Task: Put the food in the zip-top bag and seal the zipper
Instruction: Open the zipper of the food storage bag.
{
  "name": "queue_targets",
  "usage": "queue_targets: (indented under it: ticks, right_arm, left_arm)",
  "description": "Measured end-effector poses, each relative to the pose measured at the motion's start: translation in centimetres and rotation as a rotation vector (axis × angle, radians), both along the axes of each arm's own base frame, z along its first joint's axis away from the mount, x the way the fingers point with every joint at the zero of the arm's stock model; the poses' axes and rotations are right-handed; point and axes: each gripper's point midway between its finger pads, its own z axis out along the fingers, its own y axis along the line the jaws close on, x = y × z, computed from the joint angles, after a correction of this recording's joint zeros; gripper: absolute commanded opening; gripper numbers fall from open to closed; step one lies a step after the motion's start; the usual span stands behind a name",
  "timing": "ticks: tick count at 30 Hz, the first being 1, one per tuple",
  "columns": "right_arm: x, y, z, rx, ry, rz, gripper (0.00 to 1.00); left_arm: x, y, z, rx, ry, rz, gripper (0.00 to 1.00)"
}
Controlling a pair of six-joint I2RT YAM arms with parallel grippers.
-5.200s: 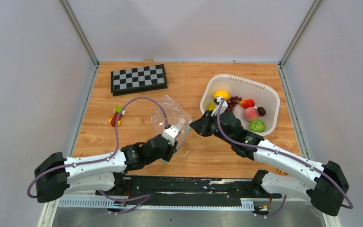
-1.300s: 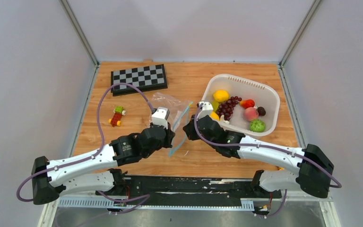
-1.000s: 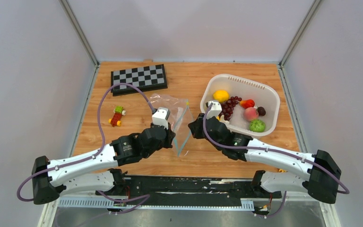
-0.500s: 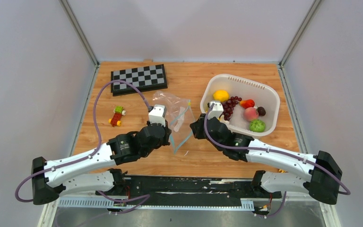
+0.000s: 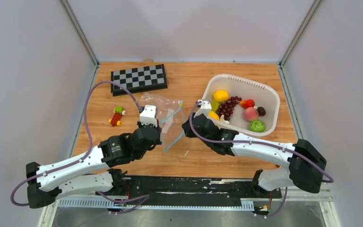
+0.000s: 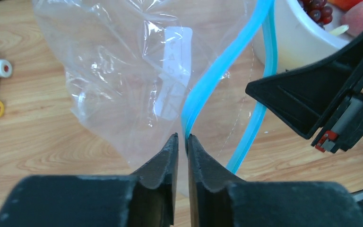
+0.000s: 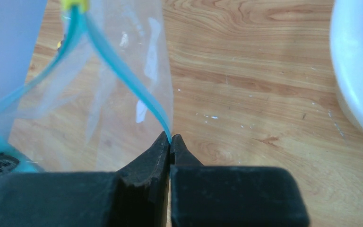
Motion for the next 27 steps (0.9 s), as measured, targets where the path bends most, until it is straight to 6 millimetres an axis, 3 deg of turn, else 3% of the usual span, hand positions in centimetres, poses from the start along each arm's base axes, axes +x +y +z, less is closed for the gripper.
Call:
queue_targets:
  ticks: [4,13,17,23,27]
  right_arm:
    - [0.0,1.5,0.7,0.033,0.002,0.040,0.00]
    - [-1.7,4.8,2.9,0.196,0.031,0.180,0.00]
    - [-2.2,4.7,2.4,0.199,0.048,0.194,0.00]
    - [-2.5,4.1,2.5,0.205,0.048,0.198,0.00]
    - [-2.8,3.7,2.3,0.203,0.051,0.209,0.00]
  left_arm:
    - [-0.1,0.0,-0.5,0.002,-0.019,-0.023,0.36]
    - [0.5,-2.8,-3.7,0.040,0.004,-0.086,0.53]
    - [0.7,-3.5,-3.7,0.028,-0.010,-0.095,0.51]
    - [1.1,-3.5,-3.9,0.045,-0.018,-0.076,0.32]
    - [1.5,-2.3,-4.1,0.092,-0.030,-0.037,0.03]
